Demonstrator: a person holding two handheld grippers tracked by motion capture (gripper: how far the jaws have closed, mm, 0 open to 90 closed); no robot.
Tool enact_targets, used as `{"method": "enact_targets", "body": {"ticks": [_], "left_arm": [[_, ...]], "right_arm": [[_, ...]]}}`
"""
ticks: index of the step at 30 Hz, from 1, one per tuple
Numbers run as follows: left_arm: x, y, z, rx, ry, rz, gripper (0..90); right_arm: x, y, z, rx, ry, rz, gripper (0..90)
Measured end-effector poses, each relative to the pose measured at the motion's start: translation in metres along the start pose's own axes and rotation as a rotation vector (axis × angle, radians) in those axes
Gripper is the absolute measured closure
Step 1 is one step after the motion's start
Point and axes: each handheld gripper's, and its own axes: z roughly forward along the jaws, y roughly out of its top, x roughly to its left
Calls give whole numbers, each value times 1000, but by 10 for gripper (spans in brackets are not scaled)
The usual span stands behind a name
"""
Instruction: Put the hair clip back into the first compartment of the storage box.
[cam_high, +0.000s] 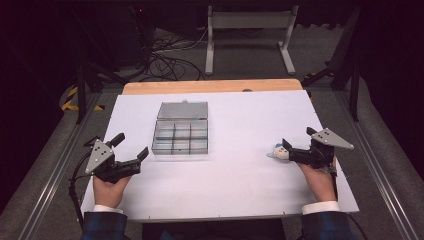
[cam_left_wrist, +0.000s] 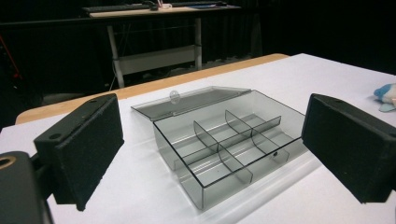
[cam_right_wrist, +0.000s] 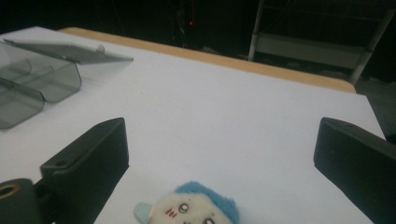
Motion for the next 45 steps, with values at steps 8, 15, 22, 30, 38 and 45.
{"method": "enact_targets", "body": {"ticks": [8,15,22,30,38,45], "left_arm": [[0,-1,2,11,-5,-1,60],[-2,-1,4,15,-8,6,60],[-3,-1,4,22,-11,6,60],[-5,-2,7,35,-28,16,61],[-7,-2,9,47,-38,27,63],[-9,-2,10,46,-43,21,63]], "right_arm": [[-1,-7,12,126,18,8,127],[0,-11,21,188,14,1,143],[1,-17,29,257,47,-2,153],[3,-21,35,314,55,-24,179],[0,-27,40,379,78,-7,209],[-1,-29,43,394,110,13,294]]}}
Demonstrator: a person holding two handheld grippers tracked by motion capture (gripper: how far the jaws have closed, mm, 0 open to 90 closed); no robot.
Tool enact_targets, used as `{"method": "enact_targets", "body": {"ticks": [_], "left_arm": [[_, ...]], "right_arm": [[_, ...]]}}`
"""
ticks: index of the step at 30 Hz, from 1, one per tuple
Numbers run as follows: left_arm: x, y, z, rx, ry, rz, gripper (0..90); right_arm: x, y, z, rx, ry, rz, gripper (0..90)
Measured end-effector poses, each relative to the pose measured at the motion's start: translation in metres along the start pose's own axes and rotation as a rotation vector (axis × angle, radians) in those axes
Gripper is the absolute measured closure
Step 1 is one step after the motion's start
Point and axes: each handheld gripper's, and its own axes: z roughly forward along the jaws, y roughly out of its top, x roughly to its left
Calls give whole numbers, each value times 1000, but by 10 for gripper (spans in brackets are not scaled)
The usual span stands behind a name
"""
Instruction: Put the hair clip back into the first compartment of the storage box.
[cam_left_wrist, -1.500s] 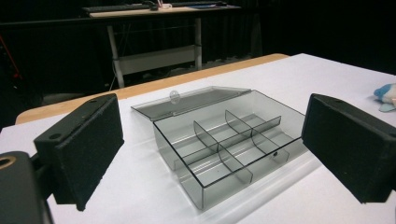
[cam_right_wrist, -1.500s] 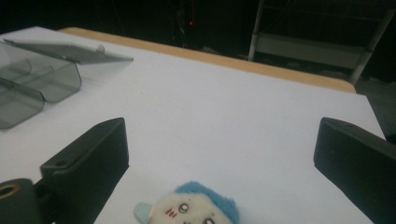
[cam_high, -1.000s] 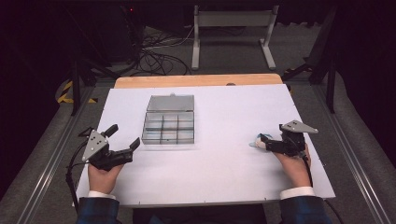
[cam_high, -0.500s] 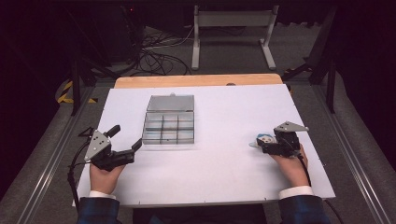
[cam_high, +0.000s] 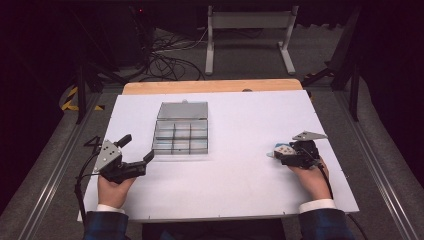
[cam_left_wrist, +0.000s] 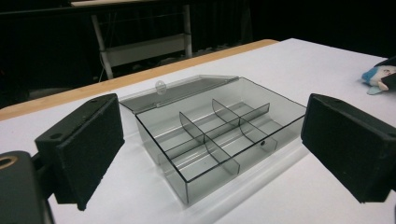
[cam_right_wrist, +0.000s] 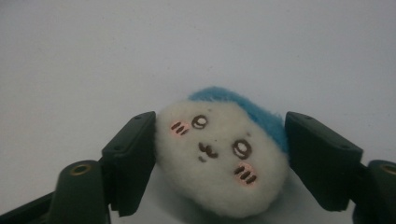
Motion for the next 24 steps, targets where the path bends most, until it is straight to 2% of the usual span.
{"method": "enact_targets", "body": {"ticks": [7,11,14,24], "left_arm": [[-2,0,3,9,-13,5,64],[-2,0,3,8,-10,2,64],[-1,-1,2,7,-8,0,65],[1,-1,1,10,-1,1,65]], "right_arm": [[1,1,-1,4,4,-2,340],[2,3,-3,-22,3,-2,346],[6,6,-8,-61,-9,-9,347],[25,16,-15,-131,-19,-55,347]]}}
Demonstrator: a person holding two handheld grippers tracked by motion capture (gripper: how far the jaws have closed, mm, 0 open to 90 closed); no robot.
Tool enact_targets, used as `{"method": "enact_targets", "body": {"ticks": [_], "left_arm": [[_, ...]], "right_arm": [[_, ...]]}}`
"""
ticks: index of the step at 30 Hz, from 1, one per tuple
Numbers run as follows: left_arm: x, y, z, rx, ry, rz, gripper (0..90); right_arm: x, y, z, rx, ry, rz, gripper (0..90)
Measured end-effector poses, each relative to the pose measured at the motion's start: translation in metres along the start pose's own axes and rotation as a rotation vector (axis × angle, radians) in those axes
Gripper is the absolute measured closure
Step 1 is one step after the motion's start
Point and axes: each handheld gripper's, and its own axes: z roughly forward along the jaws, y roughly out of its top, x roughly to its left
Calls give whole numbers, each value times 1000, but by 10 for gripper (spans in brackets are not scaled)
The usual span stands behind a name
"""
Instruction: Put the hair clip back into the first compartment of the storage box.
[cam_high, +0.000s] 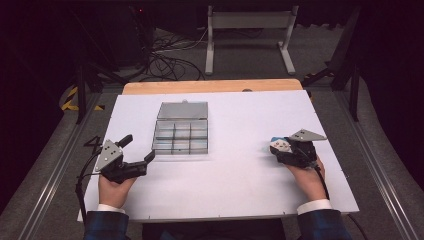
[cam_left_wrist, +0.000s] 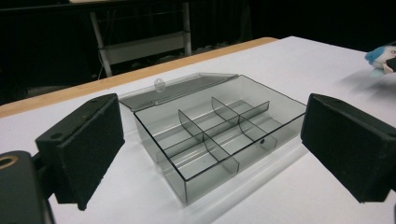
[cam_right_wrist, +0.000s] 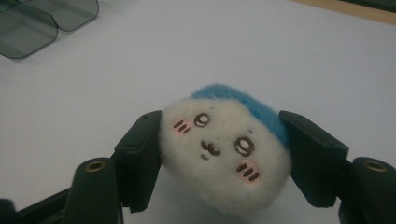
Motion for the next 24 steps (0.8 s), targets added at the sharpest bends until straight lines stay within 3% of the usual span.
{"method": "enact_targets", "body": {"ticks": [12,24], "left_arm": [[2,0,-2,-7,0,-12,66],[4,-2,-1,4,-14,-25,66]], "right_arm": [[15,17,-8,-85,29,19,348],[41,36,-8,-131,77,-18,348]]}}
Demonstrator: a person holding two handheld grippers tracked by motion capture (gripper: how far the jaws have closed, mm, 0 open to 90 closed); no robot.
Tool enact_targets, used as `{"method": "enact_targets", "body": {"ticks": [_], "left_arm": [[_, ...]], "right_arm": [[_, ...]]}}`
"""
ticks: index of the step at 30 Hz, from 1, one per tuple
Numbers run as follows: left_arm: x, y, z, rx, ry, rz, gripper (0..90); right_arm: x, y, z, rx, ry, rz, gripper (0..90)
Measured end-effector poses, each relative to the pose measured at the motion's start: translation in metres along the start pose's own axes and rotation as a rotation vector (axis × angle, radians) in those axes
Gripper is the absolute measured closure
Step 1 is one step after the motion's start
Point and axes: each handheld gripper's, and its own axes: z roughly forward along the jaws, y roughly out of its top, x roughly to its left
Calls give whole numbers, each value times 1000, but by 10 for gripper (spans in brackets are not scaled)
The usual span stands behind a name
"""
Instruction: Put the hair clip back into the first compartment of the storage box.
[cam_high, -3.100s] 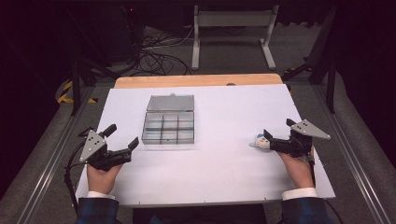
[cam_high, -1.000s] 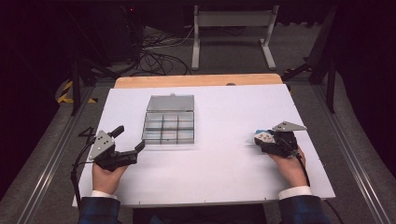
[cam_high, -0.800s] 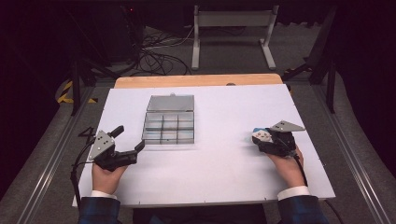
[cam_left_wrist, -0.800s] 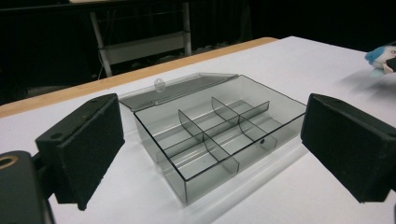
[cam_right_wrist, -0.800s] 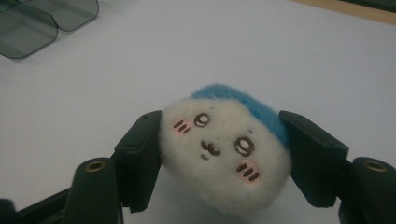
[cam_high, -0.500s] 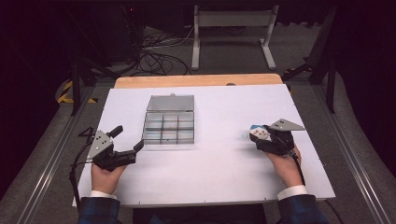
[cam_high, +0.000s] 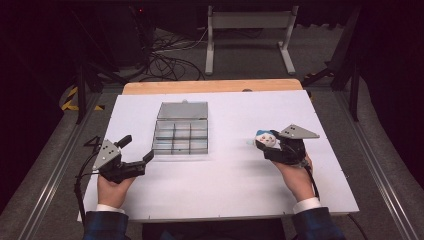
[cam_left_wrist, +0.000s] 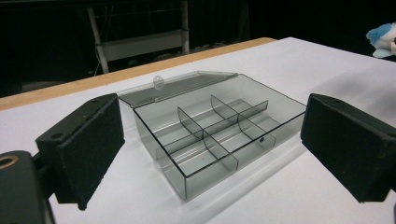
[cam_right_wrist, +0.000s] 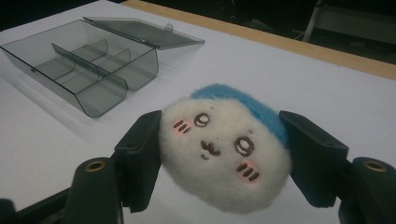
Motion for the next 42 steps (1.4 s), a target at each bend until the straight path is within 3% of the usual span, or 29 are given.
{"method": "enact_targets", "body": {"ticks": [23,42], "left_arm": [[2,0,0,-8,-7,-1,66],[4,0,0,-9,-14,3,66]], "right_arm": [[38,22,31,-30,43,-3,348],[66,41,58,-32,95,-42,349]]}}
